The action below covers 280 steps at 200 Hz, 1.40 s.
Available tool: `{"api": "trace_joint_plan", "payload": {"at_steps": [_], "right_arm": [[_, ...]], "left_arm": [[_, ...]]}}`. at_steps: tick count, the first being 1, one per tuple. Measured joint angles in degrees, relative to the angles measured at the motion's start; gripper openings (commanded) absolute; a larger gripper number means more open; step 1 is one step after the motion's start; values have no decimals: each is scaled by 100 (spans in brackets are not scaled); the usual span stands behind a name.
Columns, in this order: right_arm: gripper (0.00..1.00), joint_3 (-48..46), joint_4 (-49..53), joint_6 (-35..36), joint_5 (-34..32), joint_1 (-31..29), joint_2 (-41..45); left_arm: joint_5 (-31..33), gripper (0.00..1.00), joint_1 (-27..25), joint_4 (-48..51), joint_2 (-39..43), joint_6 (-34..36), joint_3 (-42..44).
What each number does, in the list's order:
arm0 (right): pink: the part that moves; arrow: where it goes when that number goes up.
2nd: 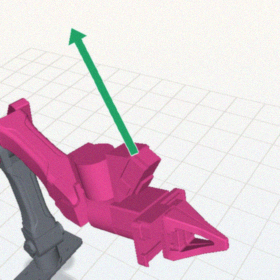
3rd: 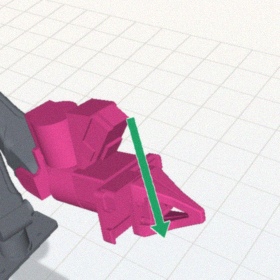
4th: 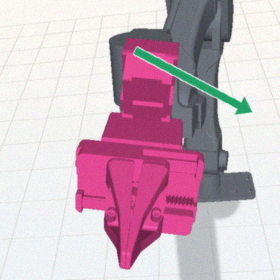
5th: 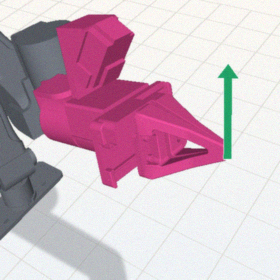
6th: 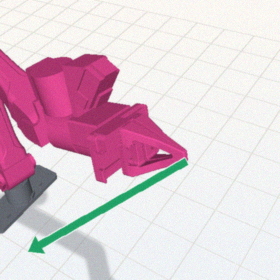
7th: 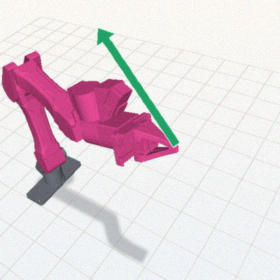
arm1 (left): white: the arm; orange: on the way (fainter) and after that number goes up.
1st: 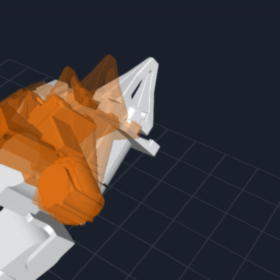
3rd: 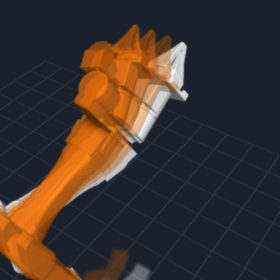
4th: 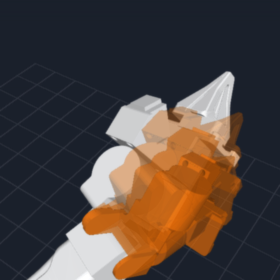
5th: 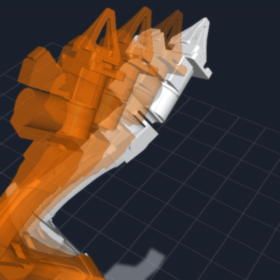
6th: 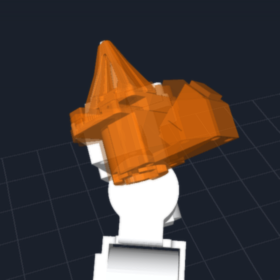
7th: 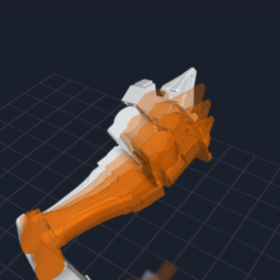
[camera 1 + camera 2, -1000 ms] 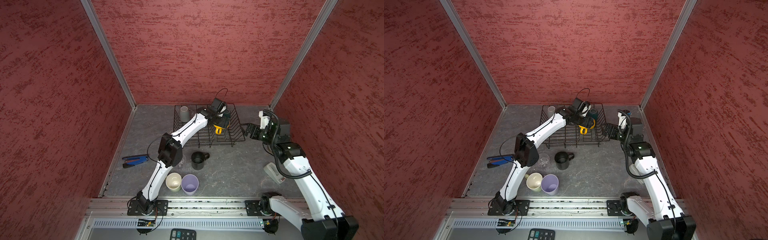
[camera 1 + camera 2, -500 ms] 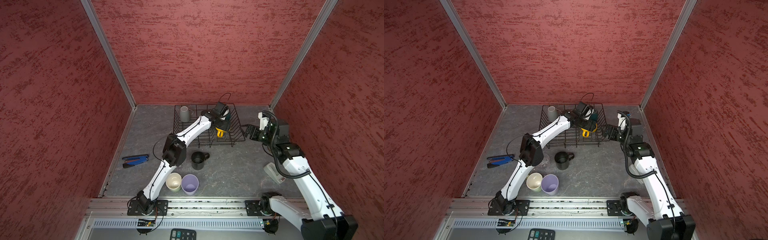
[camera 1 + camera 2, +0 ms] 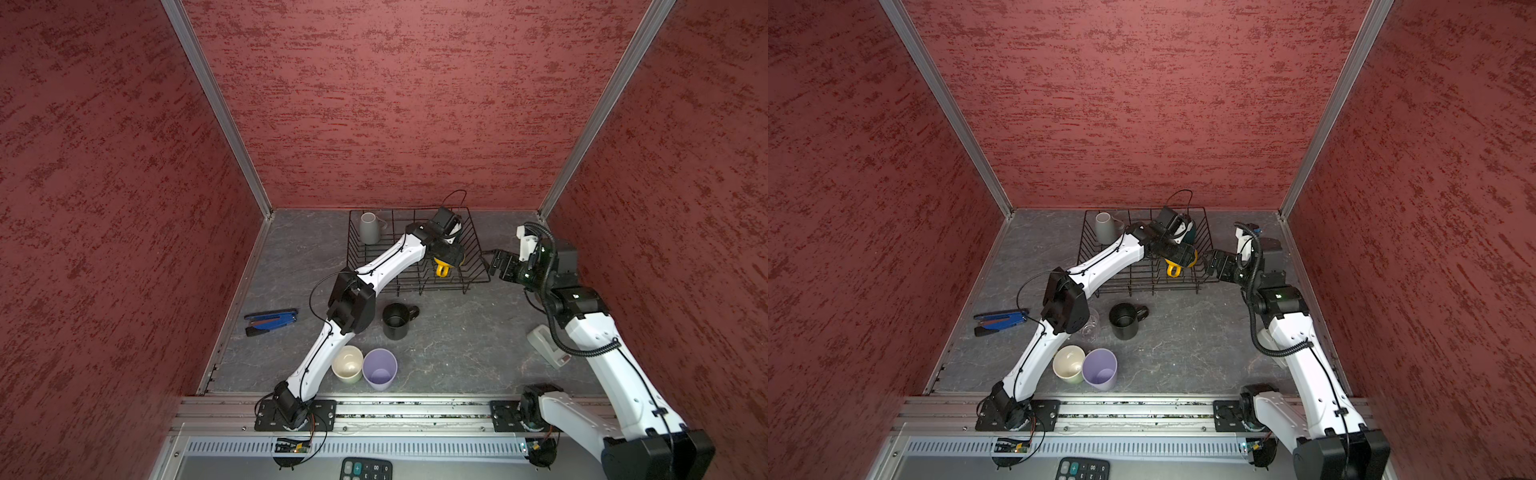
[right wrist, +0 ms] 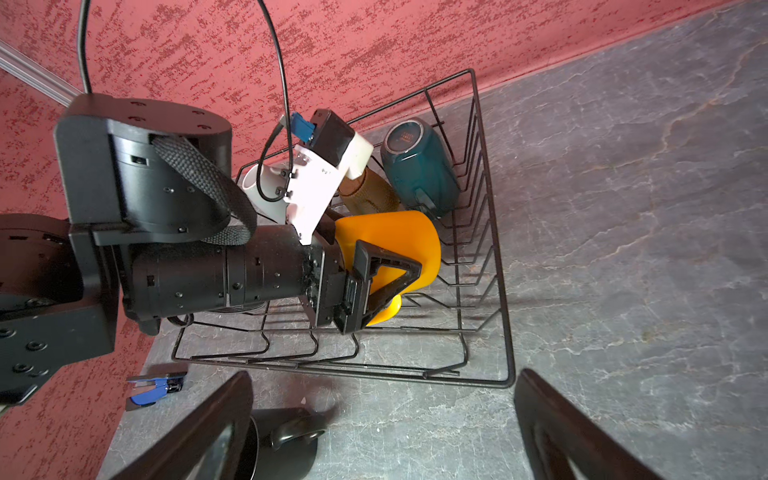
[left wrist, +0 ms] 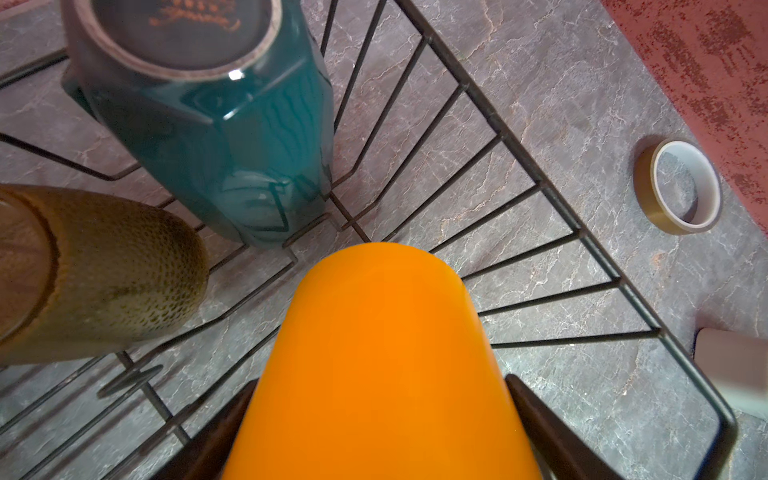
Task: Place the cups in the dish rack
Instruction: 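Lower the yellow mug upside down beside the teal mug with the left gripper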
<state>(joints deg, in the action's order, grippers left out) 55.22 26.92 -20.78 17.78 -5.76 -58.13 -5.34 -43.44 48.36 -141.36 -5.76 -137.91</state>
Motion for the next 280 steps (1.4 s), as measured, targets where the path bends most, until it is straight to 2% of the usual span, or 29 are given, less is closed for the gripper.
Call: {"api": "trace_joint_plan", "payload": {"at_steps": [29,54,95,151,198,216,280], "right_arm": [[99,-107,-13,-63,-9,22,107],[99,-118,-17,-129,-94,68,214],[99,-118,-55,-173,-153,164,297],[99,-168,-68,-195,-153,197,306],[99,-170,-74,-195,-153,227,328],[99,-170,-79,-195,-153,232,330],[99,-173,-94,-195,-153,256,328]], "left_arm": [[50,9,0,-48,-116,61,-37],[122,22,7,-46,-192,94,-42],[133,57,4,-37,-201,160,-42],[114,81,4,-39,-201,177,-42],[94,90,4,-42,-201,177,-42],[52,97,0,-87,-201,173,-42],[-111,100,-61,-227,-201,175,-46]]}}
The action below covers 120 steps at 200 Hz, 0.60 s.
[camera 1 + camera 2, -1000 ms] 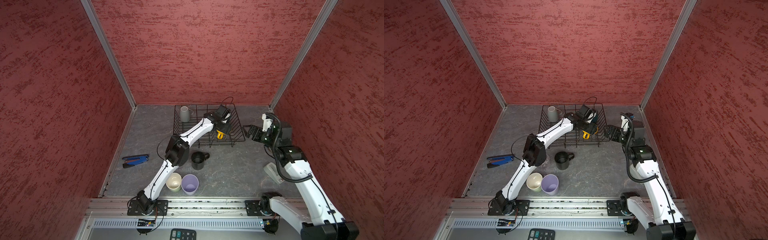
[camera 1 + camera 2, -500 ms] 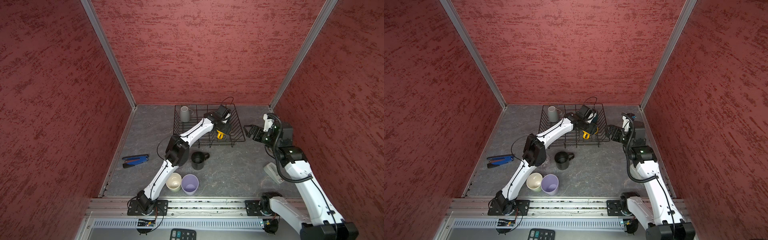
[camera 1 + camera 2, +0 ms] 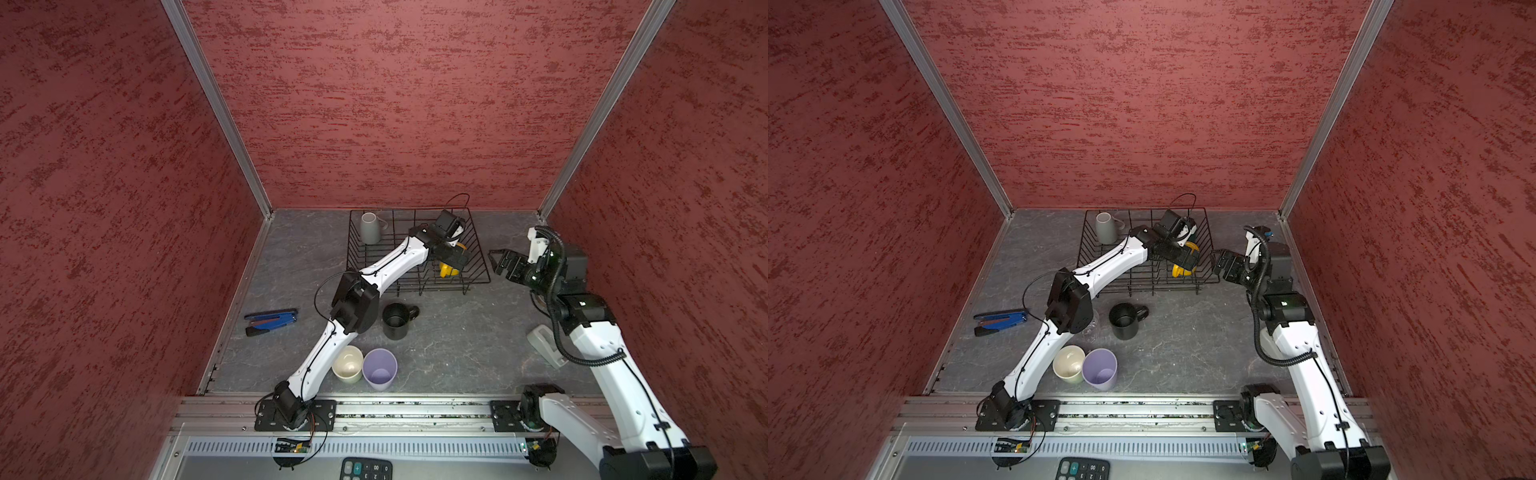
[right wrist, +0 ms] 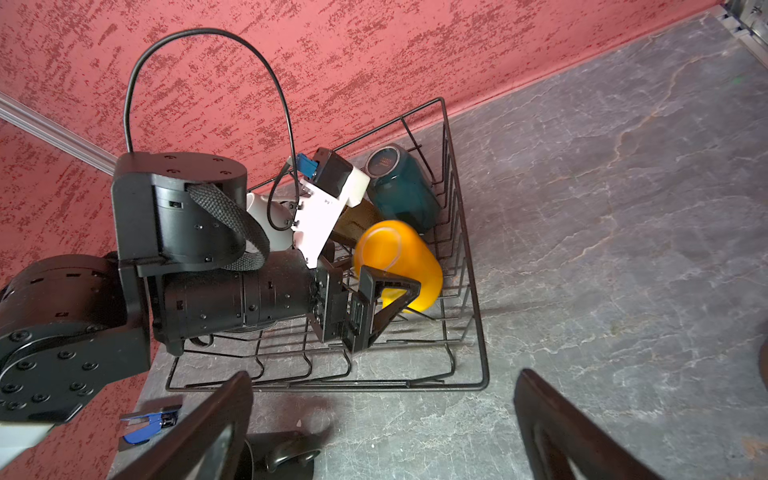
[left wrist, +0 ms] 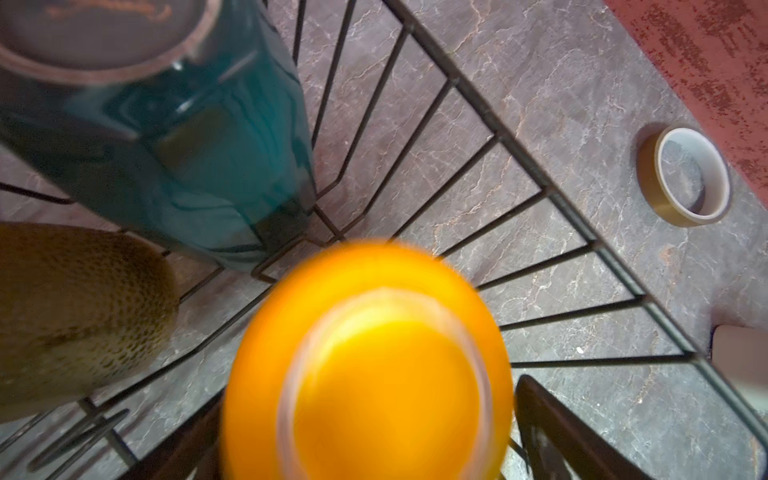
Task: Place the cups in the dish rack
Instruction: 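Lower the yellow mug upside down beside the teal mug with the left gripper, then open the left gripper and lift it away from the yellow mug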
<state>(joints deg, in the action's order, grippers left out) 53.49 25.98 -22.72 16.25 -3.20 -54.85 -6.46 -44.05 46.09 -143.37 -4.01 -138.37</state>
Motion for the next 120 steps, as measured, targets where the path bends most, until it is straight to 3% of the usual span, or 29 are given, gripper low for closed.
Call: {"api": "trace_joint_plan", "payload": {"at_steps": [70,120], "right_arm": [[99,2,11,4,-2,11,26],[94,264,181,118,-127,35,72]], "left_arm": [[57,99,-33,-177,157,2,214],[1034,99,-44,-857,1266,-26,1167]]}}
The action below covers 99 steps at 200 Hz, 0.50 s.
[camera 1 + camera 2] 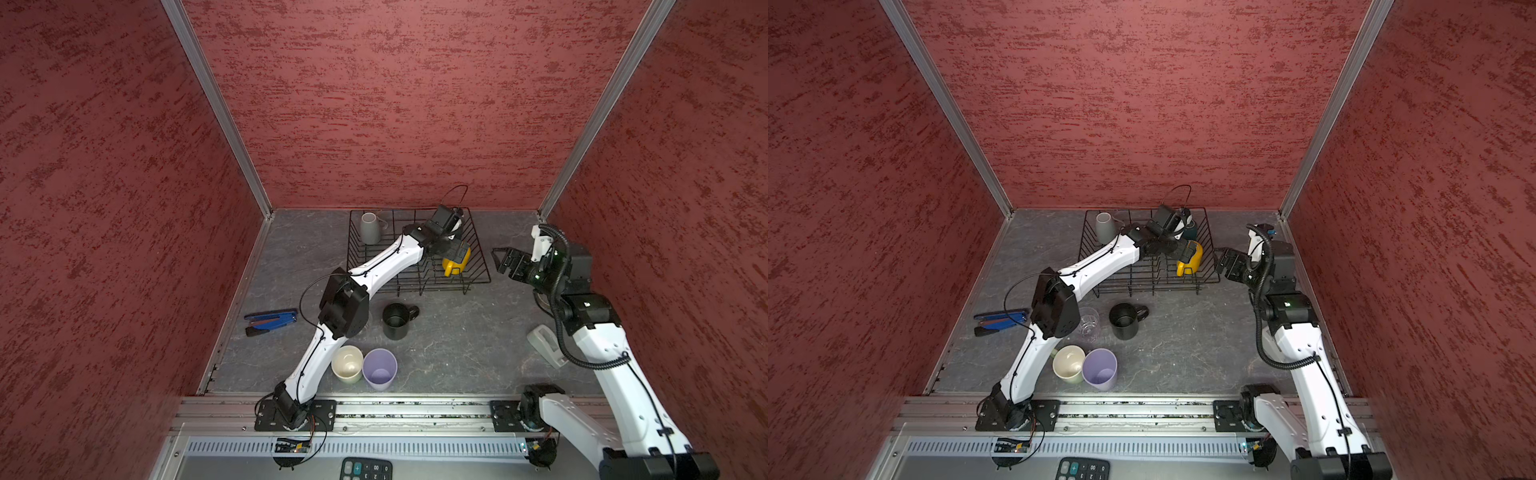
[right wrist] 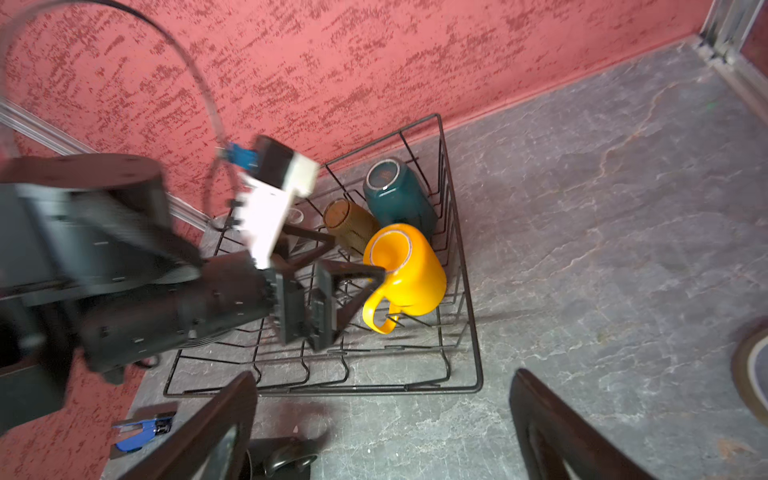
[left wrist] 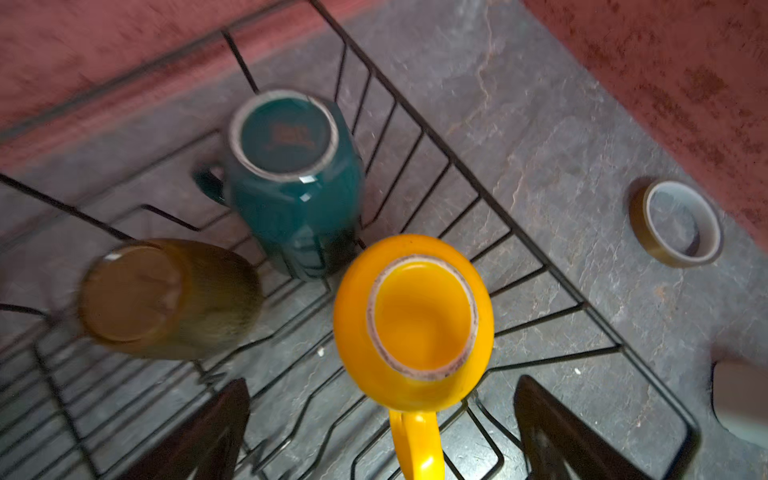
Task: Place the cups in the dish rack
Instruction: 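Open the left gripper and lift it away from the yellow mug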
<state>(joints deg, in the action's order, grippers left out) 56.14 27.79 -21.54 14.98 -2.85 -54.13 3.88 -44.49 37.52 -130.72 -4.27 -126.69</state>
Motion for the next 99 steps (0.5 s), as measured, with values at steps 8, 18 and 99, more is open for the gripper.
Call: {"api": "trace_joint_plan", "payload": {"at_steps": [8,18,99], "right_arm": [[93,63,39,15,-13,0,2],[91,138,79,37,-26,2,2],[74,566,643,107,28,-492,-446]], "left_arm": [[219,99,-17,-345,330,-4,367],[361,99,-33,-887,828,-17,981],[-127,100,584,-2955,3604,-166,3648]]}}
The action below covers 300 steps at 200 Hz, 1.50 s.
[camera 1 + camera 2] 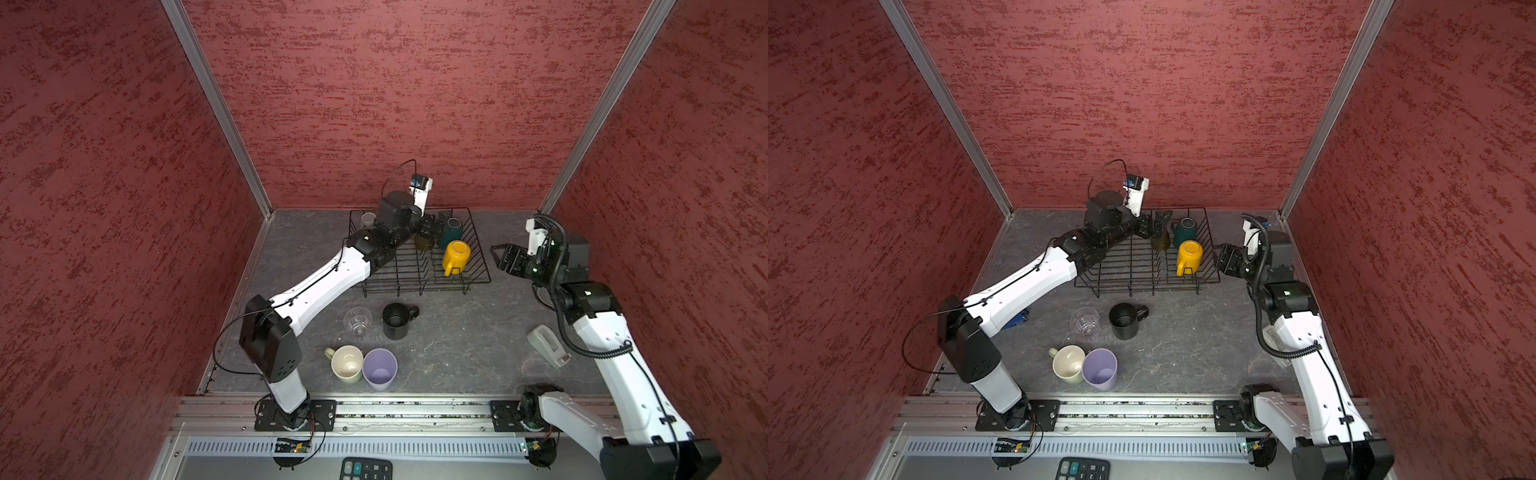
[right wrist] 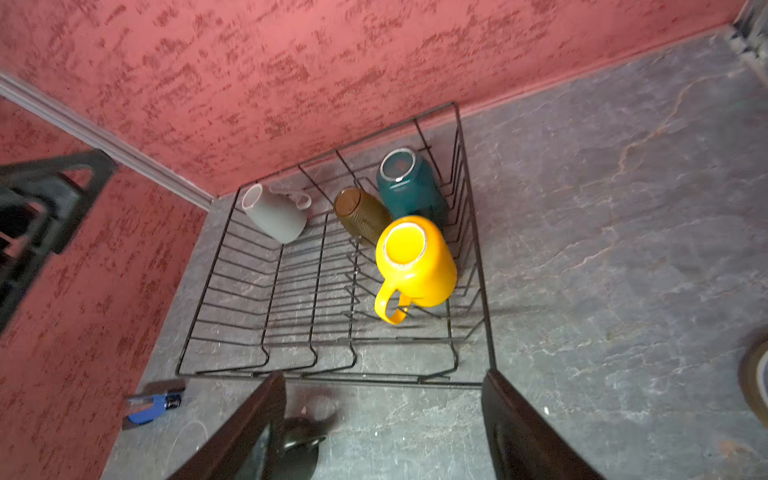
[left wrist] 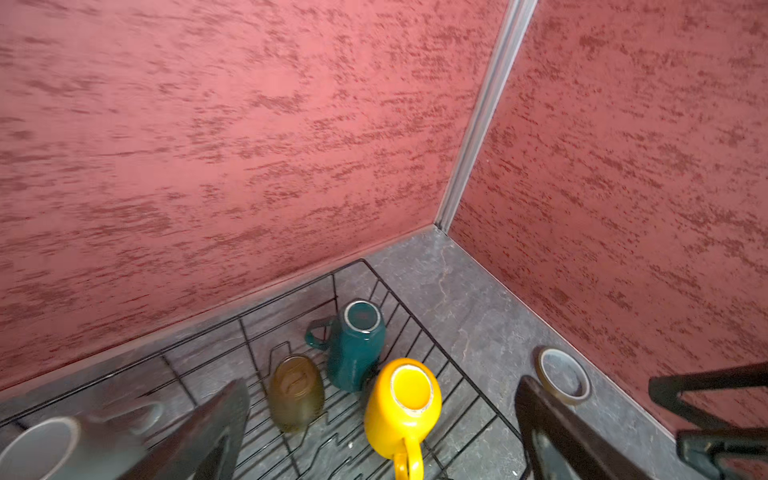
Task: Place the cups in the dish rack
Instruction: 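Open the left gripper and lift it away from the yellow mug, then move the right gripper down to the black mug while the left returns to rest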
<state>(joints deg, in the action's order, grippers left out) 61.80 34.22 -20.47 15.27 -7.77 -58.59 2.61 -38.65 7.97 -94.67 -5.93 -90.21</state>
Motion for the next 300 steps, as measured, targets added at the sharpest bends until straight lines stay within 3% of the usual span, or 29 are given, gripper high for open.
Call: {"api": "trace_joint_plan", "payload": {"at_steps": [67,125,206,300], "right_arm": [[67,-142,597,-863,-1233,-2605,-219],[63,-251,595,-1843,-2046,-4144,-1235],[58,-125,74,-2426,-2118,-4583,-2815],[54,109,-181,-2688,-2155,-4684,-2962]], "left_arm": [[-393,100,1947,85,2173,-793,1893],[-828,100,2835,262,3115,-909,2653],[-1408,100,3613,400,3707,-1237,3045],[-1696,100,3807,398,3860,-1423,3167]]}}
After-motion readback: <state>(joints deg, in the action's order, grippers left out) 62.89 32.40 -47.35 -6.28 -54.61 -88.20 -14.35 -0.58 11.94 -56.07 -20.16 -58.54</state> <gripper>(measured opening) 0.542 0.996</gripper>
